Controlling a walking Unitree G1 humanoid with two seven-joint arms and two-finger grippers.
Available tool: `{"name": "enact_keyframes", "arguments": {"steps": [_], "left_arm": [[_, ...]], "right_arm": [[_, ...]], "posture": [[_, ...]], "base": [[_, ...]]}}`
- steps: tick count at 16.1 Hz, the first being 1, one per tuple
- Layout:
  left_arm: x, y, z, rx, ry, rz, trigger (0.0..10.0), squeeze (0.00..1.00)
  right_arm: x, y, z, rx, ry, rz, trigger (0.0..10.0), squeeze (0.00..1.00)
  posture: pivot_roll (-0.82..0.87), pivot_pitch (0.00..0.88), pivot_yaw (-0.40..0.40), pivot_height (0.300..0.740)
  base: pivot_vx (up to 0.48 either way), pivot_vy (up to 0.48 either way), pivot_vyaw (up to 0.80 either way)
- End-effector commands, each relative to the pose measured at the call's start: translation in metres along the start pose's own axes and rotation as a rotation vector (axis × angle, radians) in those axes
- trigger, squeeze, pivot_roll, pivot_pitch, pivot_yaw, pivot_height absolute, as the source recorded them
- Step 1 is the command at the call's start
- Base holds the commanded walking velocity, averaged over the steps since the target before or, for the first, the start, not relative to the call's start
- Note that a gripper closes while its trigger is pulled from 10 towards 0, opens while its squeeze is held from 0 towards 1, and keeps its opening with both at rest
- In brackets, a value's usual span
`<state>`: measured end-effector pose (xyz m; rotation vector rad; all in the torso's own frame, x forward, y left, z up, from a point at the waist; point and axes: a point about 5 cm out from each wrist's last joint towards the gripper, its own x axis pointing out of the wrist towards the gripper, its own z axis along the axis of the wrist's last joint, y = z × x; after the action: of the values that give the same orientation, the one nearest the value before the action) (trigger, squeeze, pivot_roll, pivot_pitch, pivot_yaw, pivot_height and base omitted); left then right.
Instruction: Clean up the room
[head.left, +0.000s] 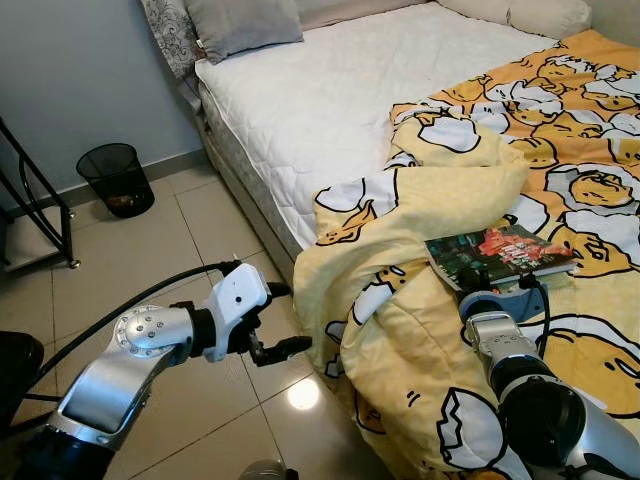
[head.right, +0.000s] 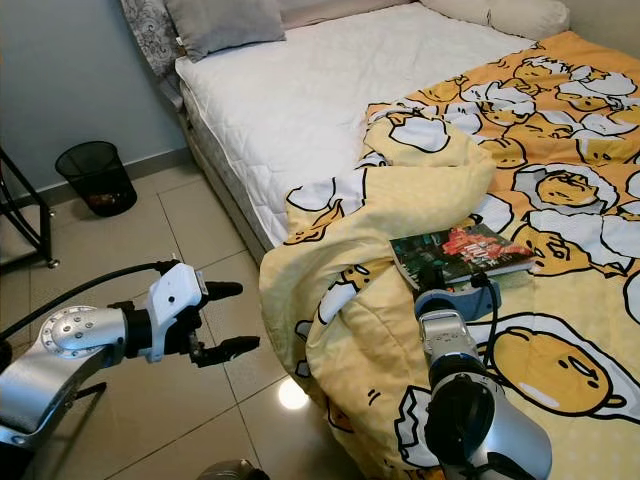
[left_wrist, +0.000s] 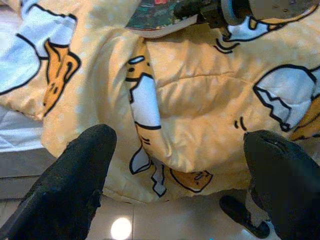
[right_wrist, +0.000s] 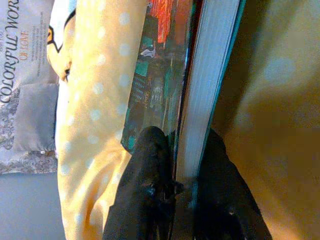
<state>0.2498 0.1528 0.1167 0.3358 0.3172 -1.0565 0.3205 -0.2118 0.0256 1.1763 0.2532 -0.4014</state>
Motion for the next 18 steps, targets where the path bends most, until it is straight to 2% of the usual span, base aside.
{"name": "enact_keyframes", "arguments": {"steps": [1,3,4,6,7,8,9,10,11,12,13,16,18], "left_arm": [[-0.004,0.007,0.003,0.015,-0.007,0.041,10.0,0.95],[-0.003,0.010,0.006,-0.037,-0.072,0.118,10.0,0.95],[0.002,0.015,0.010,-0.087,-0.137,0.219,10.0,0.95],[0.011,0.019,0.011,-0.164,-0.186,0.372,10.0,0.95],[0.011,0.019,0.011,-0.158,-0.192,0.394,10.0,0.95],[0.011,0.019,0.010,-0.135,-0.184,0.437,10.0,0.94],[0.009,0.020,0.006,-0.115,-0.154,0.487,10.0,0.94],[0.007,0.020,0.000,-0.114,-0.120,0.564,10.0,0.94],[0.006,0.020,-0.003,-0.128,-0.116,0.588,10.0,0.94],[0.004,0.019,-0.004,-0.140,-0.116,0.617,10.0,0.95],[0.001,0.015,-0.005,-0.143,-0.114,0.657,10.0,0.94],[-0.002,0.012,-0.009,-0.158,-0.112,0.704,10.0,0.94],[-0.003,0.012,-0.009,-0.173,-0.120,0.732,10.0,0.94]], "right_arm": [[0.004,0.016,0.004,-0.017,-0.014,0.059,0.0,0.00],[0.005,0.023,0.016,-0.042,-0.064,0.132,0.0,0.00],[0.003,0.026,0.030,-0.137,-0.126,0.191,0.0,0.00],[-0.007,0.032,0.041,-0.409,-0.208,0.280,0.0,0.00],[-0.010,0.033,0.040,-0.457,-0.215,0.287,0.0,0.00],[-0.014,0.035,0.037,-0.527,-0.225,0.292,8.7,0.00],[-0.019,0.039,0.030,-0.597,-0.223,0.316,10.0,0.00],[-0.030,0.048,0.018,-0.704,-0.237,0.372,10.0,0.00],[-0.034,0.052,0.014,-0.737,-0.250,0.399,10.0,0.00],[-0.038,0.055,0.006,-0.842,-0.245,0.410,10.0,0.00],[-0.045,0.052,-0.003,-0.870,-0.221,0.381,10.0,0.00],[-0.056,0.048,0.001,-0.890,-0.243,0.330,10.0,0.00],[-0.065,0.048,-0.008,-0.925,-0.201,0.349,10.0,0.00]], "posture": [[0.06,0.000,0.045,0.740],[0.02,0.000,0.047,0.740],[0.00,0.000,0.047,0.740],[-0.04,0.000,0.049,0.740],[-0.05,0.000,0.049,0.740],[-0.06,0.000,0.049,0.740],[-0.06,0.000,0.048,0.740],[-0.06,0.000,0.044,0.740],[-0.06,0.000,0.044,0.740],[-0.05,0.000,0.042,0.740],[-0.04,0.000,0.032,0.740],[-0.04,0.000,0.024,0.740],[-0.04,0.000,0.020,0.740]], "base": [[0.000,0.000,0.00],[0.000,0.000,0.00],[0.000,0.000,0.00],[0.000,0.000,0.00],[0.000,0.000,0.00],[0.000,0.000,0.00],[0.000,0.000,0.00],[0.000,0.000,0.00],[0.000,0.000,0.00],[0.000,0.000,0.00],[0.000,0.000,-0.80],[0.000,0.000,-0.80],[0.000,0.000,-0.80]]}}
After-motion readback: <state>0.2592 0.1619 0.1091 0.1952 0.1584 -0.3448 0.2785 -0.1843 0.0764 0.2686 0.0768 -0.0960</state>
